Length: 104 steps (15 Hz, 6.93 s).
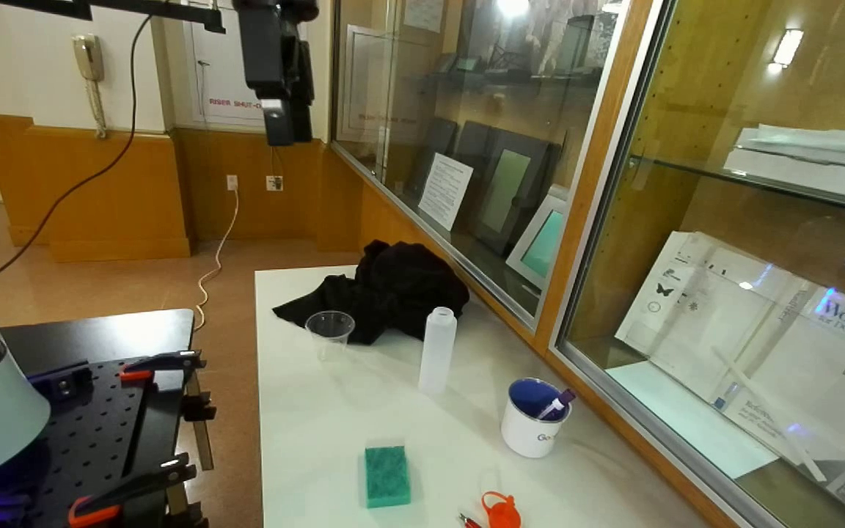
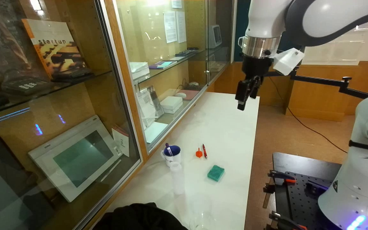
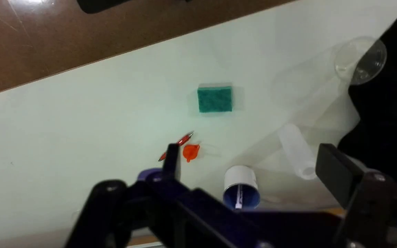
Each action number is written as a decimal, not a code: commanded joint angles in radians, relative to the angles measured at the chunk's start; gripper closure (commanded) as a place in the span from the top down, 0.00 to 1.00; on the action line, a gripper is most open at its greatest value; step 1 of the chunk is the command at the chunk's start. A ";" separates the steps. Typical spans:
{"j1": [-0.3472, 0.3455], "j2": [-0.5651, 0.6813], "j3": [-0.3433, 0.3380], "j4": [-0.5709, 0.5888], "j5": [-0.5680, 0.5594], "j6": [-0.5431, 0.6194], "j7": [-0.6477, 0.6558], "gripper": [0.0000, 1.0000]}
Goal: Move the pen closer to you
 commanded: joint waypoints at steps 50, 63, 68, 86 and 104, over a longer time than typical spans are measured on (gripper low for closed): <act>-0.219 1.610 -0.193 0.831 0.506 0.690 0.369 1.00; -0.190 1.662 -0.218 0.865 0.516 0.680 0.395 0.36; -0.186 1.660 -0.228 0.869 0.515 0.680 0.403 0.00; -0.175 1.492 -0.446 0.695 0.516 0.661 0.853 0.04; -0.326 1.422 -0.351 0.567 0.870 0.696 0.823 0.84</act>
